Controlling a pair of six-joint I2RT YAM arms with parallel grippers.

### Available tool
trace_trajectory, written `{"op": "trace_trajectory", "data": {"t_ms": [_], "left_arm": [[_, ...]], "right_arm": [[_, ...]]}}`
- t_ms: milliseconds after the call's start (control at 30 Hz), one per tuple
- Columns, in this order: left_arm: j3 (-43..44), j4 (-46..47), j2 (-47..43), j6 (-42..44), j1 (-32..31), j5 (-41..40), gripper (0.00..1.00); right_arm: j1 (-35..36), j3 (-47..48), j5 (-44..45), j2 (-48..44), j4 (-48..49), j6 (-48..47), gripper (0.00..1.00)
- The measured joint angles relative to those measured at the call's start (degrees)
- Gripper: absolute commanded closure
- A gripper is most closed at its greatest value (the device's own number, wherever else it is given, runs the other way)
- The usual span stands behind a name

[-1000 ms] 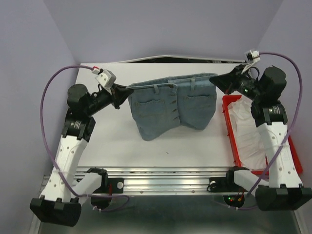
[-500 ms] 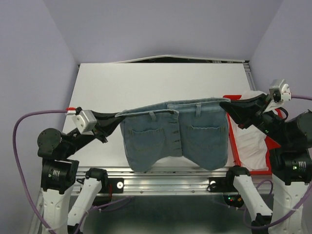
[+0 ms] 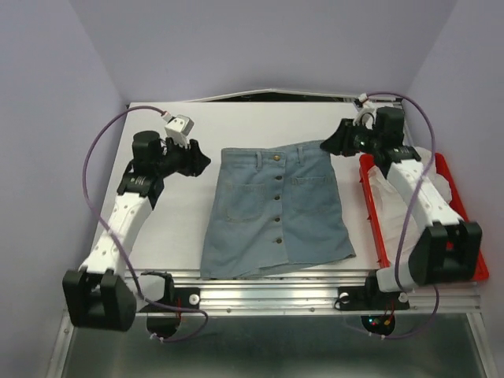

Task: Fold and stack the skirts
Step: Flatten the skirt out

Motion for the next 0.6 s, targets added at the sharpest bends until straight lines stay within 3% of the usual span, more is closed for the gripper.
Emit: {"op": "trace_trajectory", "data": {"t_ms": [67,167,200,267,433,600], "left_arm": [[0.4,2.7,8.0,1.1,2.2,-6.3,0.24],[10.5,0.8,24.6,2.1,4.8,-15.1,0.22],[13.9,0.4,28.2,2.2,5.1,-16.7,0.22],[21.6,-0.3,34.4,2.9,5.6,-19.1,0.22],[20.6,-0.9,31.3,3.9,5.6,-20.3,0.22],[9.4,-1.4,19.3,4.8,4.9,-17.3,0.24]], "right_arm": [[1.0,3.2,6.4,9.4,0.1,-1.9,0.29],[1.7,14.8,15.3,24.8,-0.9,-3.3,0.22],[1.8,21.1,18.5,30.1,-3.1,-4.1,0.05],[1.9,28.7,22.7,35.5,-4.5,-5.9,0.00],[2.3,32.3,27.5,35.2,-9.4,-11.2,0.04],[2.7,28.2,25.0,28.9,-15.4,-17.5,0.26]]}}
